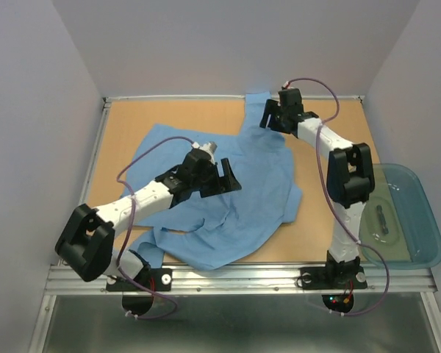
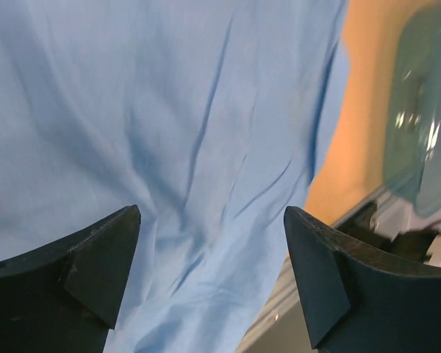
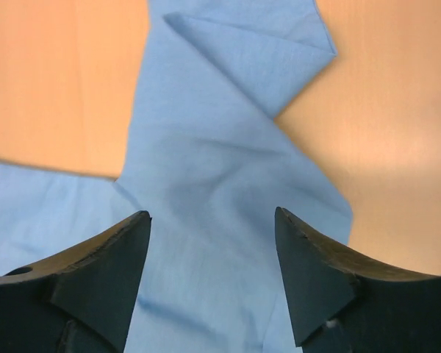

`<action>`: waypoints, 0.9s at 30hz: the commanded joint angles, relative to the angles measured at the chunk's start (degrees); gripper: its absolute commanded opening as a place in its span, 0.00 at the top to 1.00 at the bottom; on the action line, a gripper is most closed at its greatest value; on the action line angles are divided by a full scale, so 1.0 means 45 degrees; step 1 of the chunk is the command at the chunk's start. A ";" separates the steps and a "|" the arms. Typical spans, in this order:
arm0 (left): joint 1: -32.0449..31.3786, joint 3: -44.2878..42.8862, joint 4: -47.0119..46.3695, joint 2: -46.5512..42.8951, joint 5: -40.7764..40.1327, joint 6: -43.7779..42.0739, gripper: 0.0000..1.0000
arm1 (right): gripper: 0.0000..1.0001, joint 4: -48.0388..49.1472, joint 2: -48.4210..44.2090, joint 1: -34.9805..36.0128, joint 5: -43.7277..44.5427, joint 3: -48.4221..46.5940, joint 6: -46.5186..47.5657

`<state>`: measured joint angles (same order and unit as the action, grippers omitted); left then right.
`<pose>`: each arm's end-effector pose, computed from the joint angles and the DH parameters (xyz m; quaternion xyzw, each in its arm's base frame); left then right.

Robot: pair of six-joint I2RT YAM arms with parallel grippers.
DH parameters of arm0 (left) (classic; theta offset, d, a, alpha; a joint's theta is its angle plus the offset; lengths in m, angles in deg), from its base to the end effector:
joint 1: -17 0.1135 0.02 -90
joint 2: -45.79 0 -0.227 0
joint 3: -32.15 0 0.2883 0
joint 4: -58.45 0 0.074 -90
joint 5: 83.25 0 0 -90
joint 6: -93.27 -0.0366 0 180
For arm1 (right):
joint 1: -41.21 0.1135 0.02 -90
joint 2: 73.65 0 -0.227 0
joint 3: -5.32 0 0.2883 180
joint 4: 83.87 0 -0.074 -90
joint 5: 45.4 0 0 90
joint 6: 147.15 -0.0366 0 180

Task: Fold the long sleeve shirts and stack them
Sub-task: Flatten the shirt out

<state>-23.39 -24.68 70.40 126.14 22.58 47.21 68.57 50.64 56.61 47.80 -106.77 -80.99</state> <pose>0.2489 -0.2248 0.1589 0.0358 0.8820 -0.3953 0.2542 0.4967 0.1347 0.1694 0.0784 0.9017 0.1187 0.4082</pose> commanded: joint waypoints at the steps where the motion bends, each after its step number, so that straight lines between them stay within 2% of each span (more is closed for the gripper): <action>1: 0.0553 -0.2167 0.1766 -0.1255 -0.3418 -0.1209 0.09 | 0.25 -0.0157 -0.4014 0.0055 -0.0086 0.2556 0.0531; 3: 0.1508 -0.2365 0.2277 -0.1353 -0.4200 -0.1659 0.11 | 0.24 -0.0216 -0.5445 0.0074 -0.0067 0.4281 0.0220; 4: 0.1977 -0.2268 0.2316 -0.1353 -0.4125 -0.1737 0.11 | 0.24 -0.0274 -0.6032 0.0074 -0.0067 0.5024 0.0006; 5: 0.2426 -0.1880 0.2123 -0.1334 -0.3931 -0.1757 0.12 | 0.24 -0.0294 -0.7295 0.0113 -0.0106 0.6617 -0.0383; 6: 0.3455 -0.1606 0.1948 -0.1295 -0.3678 -0.1796 0.13 | 0.25 -0.0507 -0.7829 0.0171 -0.0106 0.7271 -0.0638; 9: 0.4672 -0.0862 0.1361 -0.0886 -0.2895 -0.1874 0.14 | 0.27 -0.0743 -0.9798 0.0289 -0.0612 0.9805 -0.1612; 11: 0.5046 -0.0725 0.0972 -0.0225 -0.2758 -0.1992 0.15 | 0.33 -0.0763 -1.0585 0.0289 -0.1821 1.0769 -0.2277; 13: 0.5610 -0.0724 0.0678 0.0343 -0.2234 -0.2031 0.15 | 0.35 -0.0782 -1.1540 0.0406 -0.2582 1.2020 -0.2690; 16: 0.6042 -0.0900 0.0443 0.1184 -0.2093 -0.2070 0.16 | 0.37 -0.0861 -1.2188 0.0445 -0.2782 1.3329 -0.3198; 21: 0.7019 -0.1192 0.0188 0.2453 -0.1996 -0.2264 0.16 | 0.37 -0.0706 -1.1490 0.0445 -0.1691 1.3995 -0.3785; 27: 0.8053 -0.1349 0.0071 0.3509 -0.1275 -0.2246 0.17 | 0.43 0.0777 -0.8756 0.0115 -0.0364 1.3470 -0.4215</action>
<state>10.62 -30.19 71.04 139.96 15.17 38.23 66.12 5.35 58.18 41.11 -44.67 -97.79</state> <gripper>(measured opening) 0.835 0.571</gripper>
